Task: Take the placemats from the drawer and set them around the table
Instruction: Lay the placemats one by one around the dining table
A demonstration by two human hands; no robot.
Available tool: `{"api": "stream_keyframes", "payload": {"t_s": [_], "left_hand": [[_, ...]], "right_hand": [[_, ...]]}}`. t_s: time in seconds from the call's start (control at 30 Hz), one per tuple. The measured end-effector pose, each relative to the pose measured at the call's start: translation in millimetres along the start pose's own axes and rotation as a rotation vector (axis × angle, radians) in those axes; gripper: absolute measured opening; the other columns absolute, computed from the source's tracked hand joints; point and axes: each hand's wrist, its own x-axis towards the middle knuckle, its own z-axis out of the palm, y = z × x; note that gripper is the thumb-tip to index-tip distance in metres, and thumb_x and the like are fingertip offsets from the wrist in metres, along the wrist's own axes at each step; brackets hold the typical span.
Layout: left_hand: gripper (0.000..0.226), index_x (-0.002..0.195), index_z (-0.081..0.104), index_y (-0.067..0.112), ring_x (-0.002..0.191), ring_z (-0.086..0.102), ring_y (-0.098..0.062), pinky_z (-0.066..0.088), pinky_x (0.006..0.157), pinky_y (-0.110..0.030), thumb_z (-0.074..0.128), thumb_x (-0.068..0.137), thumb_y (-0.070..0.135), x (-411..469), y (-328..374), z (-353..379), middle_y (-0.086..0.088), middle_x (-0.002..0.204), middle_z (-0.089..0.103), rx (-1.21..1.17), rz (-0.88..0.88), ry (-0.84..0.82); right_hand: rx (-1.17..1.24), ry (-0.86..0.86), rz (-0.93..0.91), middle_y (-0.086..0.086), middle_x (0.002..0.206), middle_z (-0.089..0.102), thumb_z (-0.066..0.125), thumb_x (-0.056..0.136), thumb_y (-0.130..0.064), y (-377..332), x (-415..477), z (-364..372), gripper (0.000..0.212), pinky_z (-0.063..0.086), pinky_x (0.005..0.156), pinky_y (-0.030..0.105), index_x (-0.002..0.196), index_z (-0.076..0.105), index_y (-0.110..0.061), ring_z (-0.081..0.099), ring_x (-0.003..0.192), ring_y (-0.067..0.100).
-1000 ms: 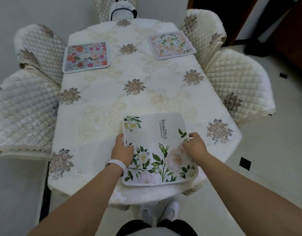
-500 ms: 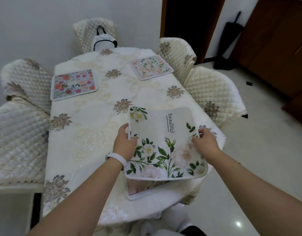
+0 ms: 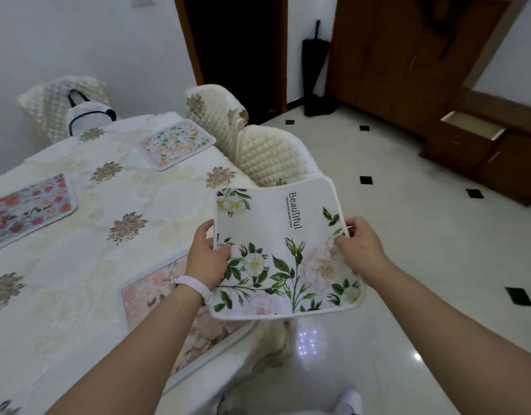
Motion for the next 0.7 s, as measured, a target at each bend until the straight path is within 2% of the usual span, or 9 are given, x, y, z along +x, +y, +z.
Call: {"api": "stream_keyframes", "payload": {"t_s": [0.13, 0.23, 0.33, 0.4, 0.47, 0.53, 0.6, 0.7], "left_hand": [[0.059, 0.142, 0.033, 0.025, 0.071, 0.071, -0.018, 0.058, 0.061, -0.036, 0.056, 0.091, 0.005, 3, 31, 85, 0.004, 0.089, 0.071, 0.046, 0.044, -0.055], [0.057, 0.139, 0.036, 0.026, 0.073, 0.071, -0.017, 0.054, 0.060, -0.031, 0.057, 0.089, 0.006, 4, 53, 144, 0.000, 0.090, 0.072, 0.050, 0.076, -0.085], [0.056, 0.137, 0.039, 0.027, 0.082, 0.070, -0.019, 0.057, 0.068, -0.034, 0.058, 0.088, 0.006, 4, 70, 192, -0.005, 0.101, 0.072, 0.031, 0.100, -0.116], [0.057, 0.138, 0.039, 0.025, 0.084, 0.069, -0.016, 0.057, 0.065, -0.027, 0.058, 0.088, 0.004, 5, 80, 221, -0.003, 0.107, 0.070, 0.030, 0.123, -0.143], [0.056, 0.139, 0.038, 0.022, 0.079, 0.067, -0.008, 0.051, 0.052, -0.014, 0.057, 0.090, 0.001, 6, 92, 248, 0.002, 0.101, 0.068, 0.027, 0.140, -0.173], [0.057, 0.140, 0.038, 0.021, 0.079, 0.067, -0.010, 0.049, 0.049, -0.012, 0.056, 0.090, -0.001, 9, 102, 271, -0.003, 0.104, 0.069, 0.026, 0.151, -0.206], [0.058, 0.140, 0.038, 0.023, 0.082, 0.069, -0.014, 0.053, 0.053, -0.018, 0.056, 0.090, 0.000, 16, 111, 292, -0.006, 0.110, 0.069, 0.033, 0.155, -0.227], [0.056, 0.134, 0.041, 0.032, 0.079, 0.071, -0.017, 0.060, 0.068, -0.039, 0.059, 0.088, 0.004, 32, 120, 318, 0.002, 0.103, 0.071, 0.072, 0.154, -0.237]], "right_hand": [[0.054, 0.064, 0.025, -0.003, 0.094, 0.061, 0.056, 0.090, -0.011, 31, 28, -81, 0.020, 0.042, 0.058, 0.026, 0.106, 0.053, -0.022, 0.059, 0.078, 0.013], [0.074, 0.123, 0.041, -0.003, 0.094, 0.062, 0.056, 0.088, -0.010, 50, 47, -135, 0.022, 0.041, 0.058, 0.026, 0.107, 0.054, -0.021, 0.060, 0.079, 0.014], [0.097, 0.170, 0.065, -0.002, 0.095, 0.063, 0.056, 0.087, -0.011, 67, 58, -177, 0.023, 0.043, 0.059, 0.026, 0.107, 0.055, -0.021, 0.061, 0.081, 0.016], [0.106, 0.202, 0.080, -0.002, 0.095, 0.063, 0.056, 0.086, -0.011, 77, 65, -201, 0.023, 0.045, 0.061, 0.028, 0.106, 0.055, -0.022, 0.062, 0.081, 0.017], [0.115, 0.237, 0.089, -0.003, 0.095, 0.063, 0.056, 0.086, -0.011, 85, 73, -223, 0.023, 0.047, 0.064, 0.029, 0.106, 0.056, -0.023, 0.062, 0.082, 0.017], [0.124, 0.266, 0.098, -0.002, 0.094, 0.063, 0.056, 0.087, -0.010, 91, 81, -242, 0.022, 0.047, 0.065, 0.029, 0.105, 0.056, -0.022, 0.062, 0.082, 0.017], [0.131, 0.286, 0.108, -0.002, 0.094, 0.064, 0.056, 0.087, -0.011, 96, 91, -258, 0.023, 0.047, 0.063, 0.029, 0.106, 0.055, -0.023, 0.062, 0.081, 0.016], [0.141, 0.308, 0.124, -0.003, 0.094, 0.064, 0.056, 0.087, -0.011, 102, 108, -275, 0.023, 0.046, 0.062, 0.028, 0.106, 0.055, -0.023, 0.063, 0.080, 0.015]]}}
